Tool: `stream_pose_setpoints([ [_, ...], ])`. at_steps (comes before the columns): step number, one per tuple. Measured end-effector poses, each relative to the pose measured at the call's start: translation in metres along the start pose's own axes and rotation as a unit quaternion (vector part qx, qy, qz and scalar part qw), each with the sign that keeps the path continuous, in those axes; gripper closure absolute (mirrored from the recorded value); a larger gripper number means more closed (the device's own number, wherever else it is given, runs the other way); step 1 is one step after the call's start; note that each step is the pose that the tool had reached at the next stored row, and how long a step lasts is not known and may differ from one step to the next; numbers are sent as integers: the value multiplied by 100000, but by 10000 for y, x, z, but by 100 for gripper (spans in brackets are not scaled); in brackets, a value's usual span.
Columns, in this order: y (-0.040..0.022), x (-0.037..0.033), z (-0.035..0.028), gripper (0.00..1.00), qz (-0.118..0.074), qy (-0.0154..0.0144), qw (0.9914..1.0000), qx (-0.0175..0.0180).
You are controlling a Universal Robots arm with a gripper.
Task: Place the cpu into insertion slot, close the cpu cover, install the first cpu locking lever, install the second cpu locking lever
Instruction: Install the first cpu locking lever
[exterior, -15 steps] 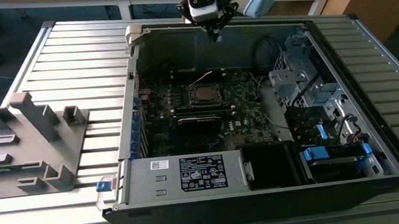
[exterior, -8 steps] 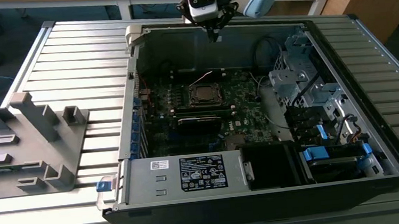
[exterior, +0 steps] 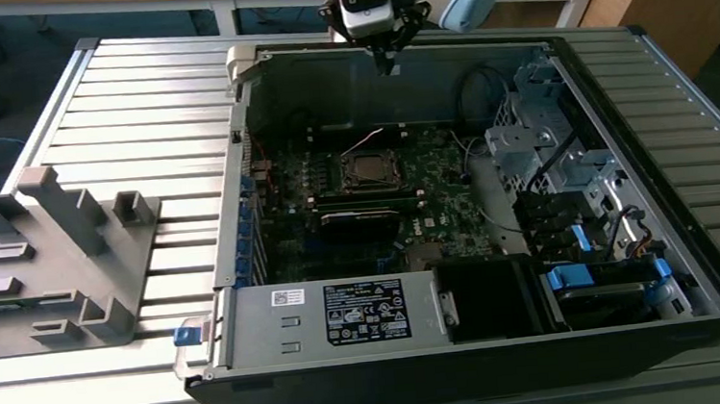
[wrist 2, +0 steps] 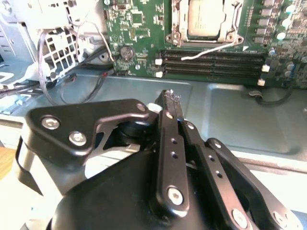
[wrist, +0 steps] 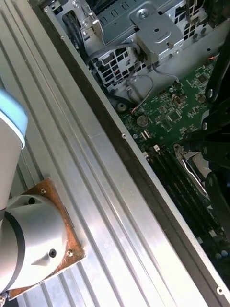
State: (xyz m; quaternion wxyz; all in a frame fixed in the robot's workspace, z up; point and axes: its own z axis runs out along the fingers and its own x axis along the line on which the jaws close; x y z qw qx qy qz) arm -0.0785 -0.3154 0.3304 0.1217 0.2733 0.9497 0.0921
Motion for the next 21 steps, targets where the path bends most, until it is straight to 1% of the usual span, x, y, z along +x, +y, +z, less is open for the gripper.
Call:
stream_pose_setpoints([
  [4, 2, 2, 1, 89, 19, -105, 100000, 21],
  [5, 0, 5, 6, 89, 51, -220, 100000, -20],
  [6, 1, 5, 5, 89, 44, -217, 100000, 5],
  [7, -2, 7, 10, 89, 77, -335, 99999, -12],
  [8, -1, 8, 10, 89, 100, -453, 99999, 76],
  [10, -8, 17, 18, 89, 231, -600, 99998, 29],
  [16, -29, 45, 41, 89, 393, -771, 99996, -3],
  [17, -38, 48, 59, 89, 465, -830, 99995, -32],
  [21, -43, 53, 83, 89, 522, -873, 99995, -17],
])
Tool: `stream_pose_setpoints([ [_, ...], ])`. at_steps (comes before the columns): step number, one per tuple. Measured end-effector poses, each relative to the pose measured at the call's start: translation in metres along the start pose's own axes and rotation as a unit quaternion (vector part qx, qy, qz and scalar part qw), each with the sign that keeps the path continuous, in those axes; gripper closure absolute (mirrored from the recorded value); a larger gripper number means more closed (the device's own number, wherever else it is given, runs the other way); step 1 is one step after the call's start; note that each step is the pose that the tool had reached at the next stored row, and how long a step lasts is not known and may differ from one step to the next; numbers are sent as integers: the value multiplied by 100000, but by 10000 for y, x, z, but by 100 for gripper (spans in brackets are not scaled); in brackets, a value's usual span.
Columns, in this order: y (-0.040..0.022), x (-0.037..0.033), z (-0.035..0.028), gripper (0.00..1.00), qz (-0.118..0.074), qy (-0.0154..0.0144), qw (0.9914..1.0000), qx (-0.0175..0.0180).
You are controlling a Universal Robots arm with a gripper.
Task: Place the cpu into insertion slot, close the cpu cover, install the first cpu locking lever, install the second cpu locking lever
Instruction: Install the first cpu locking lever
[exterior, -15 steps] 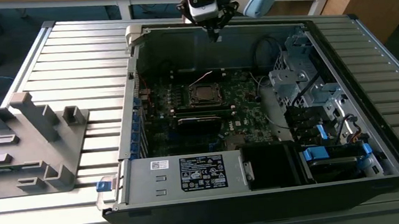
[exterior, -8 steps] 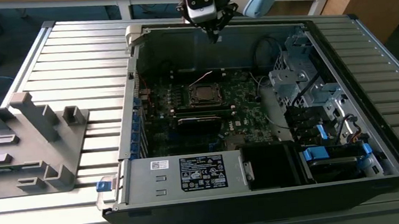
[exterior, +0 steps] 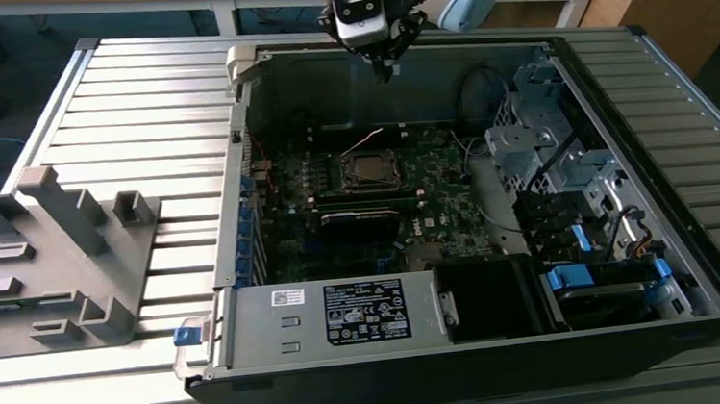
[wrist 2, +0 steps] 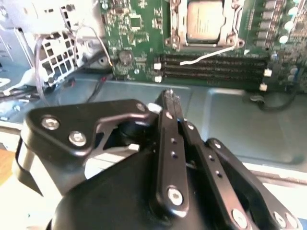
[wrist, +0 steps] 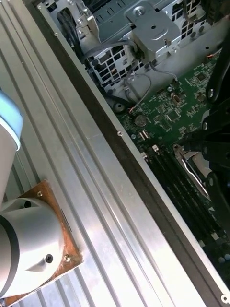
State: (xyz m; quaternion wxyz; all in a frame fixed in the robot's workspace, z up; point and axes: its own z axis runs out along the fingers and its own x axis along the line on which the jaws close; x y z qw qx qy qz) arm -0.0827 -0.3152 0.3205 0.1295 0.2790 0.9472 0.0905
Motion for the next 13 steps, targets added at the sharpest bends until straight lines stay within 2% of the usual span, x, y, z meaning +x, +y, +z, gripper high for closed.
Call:
stream_pose_setpoints([
  [13, -18, 26, 84, 89, 127, -261, 100000, -114],
])
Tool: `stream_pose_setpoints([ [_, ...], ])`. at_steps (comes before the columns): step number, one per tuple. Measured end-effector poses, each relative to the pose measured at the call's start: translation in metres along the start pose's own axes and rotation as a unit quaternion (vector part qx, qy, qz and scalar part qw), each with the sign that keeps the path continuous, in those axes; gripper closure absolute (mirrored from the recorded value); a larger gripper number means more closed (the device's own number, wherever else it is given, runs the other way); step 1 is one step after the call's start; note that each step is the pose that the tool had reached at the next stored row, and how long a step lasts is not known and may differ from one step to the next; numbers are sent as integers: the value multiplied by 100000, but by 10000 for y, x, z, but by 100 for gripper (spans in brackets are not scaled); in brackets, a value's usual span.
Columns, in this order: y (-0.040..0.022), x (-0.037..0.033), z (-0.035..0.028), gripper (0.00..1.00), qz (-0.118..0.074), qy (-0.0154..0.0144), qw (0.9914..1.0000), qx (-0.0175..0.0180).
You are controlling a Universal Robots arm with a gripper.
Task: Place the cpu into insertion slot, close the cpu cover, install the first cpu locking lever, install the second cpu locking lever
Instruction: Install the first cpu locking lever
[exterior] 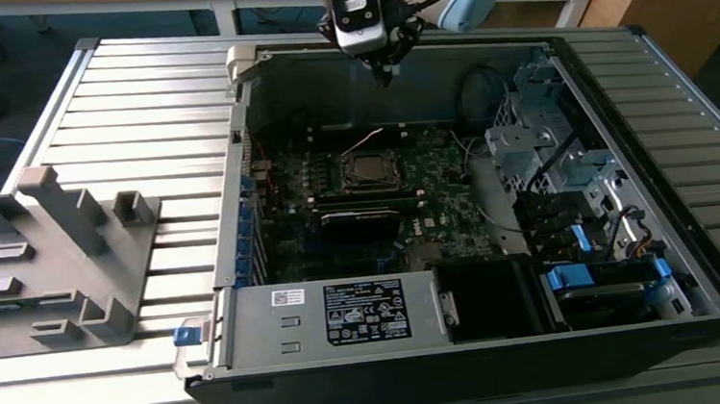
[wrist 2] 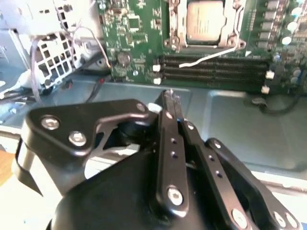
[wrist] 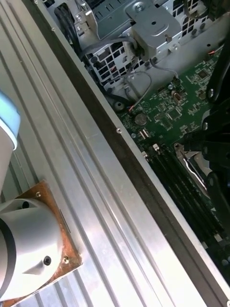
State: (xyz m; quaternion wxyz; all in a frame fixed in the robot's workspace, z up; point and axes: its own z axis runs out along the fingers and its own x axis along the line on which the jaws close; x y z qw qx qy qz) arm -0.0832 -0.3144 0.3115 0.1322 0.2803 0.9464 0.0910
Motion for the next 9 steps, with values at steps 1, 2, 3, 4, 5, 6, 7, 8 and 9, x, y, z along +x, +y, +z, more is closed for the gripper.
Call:
stream_pose_setpoints([
  [1, 0, 0, 0, 89, 1, -4, 100000, 5],
  [2, -3, 2, 12, 89, 18, -29, 100000, 4],
  [3, -4, 4, 19, 89, 22, -55, 100000, -17],
  [4, -5, 7, 25, 89, 23, -51, 100000, -7],
  [5, -8, 9, 38, 89, 27, -70, 100000, -30],
  [6, -7, 10, 37, 89, 25, -69, 100000, -12],
  [7, -11, 13, 52, 89, 38, -94, 100000, -31],
  [8, -10, 15, 54, 89, 44, -95, 100000, -24],
  [9, -11, 18, 62, 89, 48, -106, 100000, -21],
])
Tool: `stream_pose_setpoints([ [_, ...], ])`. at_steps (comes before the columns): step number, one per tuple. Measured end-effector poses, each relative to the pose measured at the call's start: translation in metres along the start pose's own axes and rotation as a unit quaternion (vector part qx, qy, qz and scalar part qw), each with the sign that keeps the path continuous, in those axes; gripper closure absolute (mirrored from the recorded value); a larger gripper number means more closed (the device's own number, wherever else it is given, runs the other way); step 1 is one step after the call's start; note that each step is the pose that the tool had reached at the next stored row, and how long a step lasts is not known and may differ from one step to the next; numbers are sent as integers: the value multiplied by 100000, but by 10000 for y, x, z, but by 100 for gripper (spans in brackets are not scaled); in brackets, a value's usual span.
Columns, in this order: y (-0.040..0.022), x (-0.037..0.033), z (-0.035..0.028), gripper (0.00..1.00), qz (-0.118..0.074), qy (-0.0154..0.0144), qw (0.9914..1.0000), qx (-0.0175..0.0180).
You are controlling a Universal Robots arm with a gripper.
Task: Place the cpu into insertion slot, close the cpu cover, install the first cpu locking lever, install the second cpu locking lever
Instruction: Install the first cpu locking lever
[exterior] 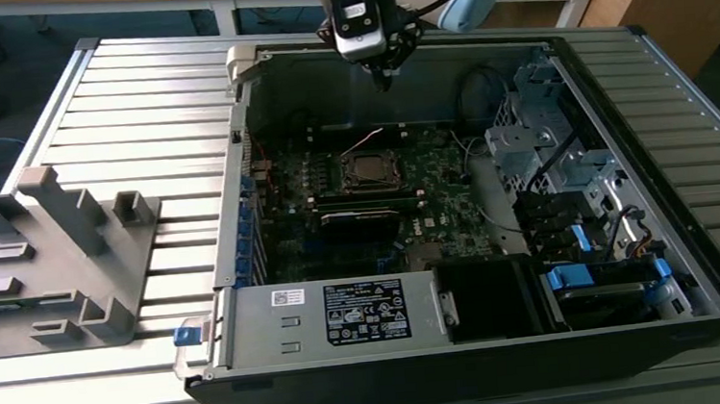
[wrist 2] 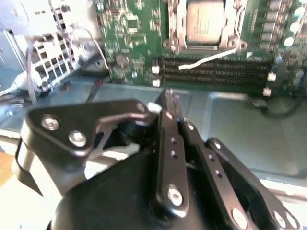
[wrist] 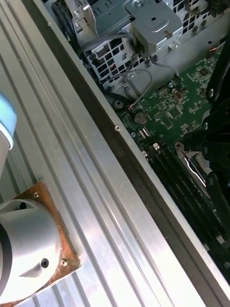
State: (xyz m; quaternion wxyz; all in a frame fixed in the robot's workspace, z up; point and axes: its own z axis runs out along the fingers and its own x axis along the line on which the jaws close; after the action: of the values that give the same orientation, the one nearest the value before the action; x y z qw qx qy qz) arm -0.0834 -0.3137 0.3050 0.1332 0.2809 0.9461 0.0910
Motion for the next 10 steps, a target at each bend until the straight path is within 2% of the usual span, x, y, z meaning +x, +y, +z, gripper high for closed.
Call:
stream_pose_setpoints([
  [10, -4, 3, 13, 89, -34, -48, 100000, 66],
])
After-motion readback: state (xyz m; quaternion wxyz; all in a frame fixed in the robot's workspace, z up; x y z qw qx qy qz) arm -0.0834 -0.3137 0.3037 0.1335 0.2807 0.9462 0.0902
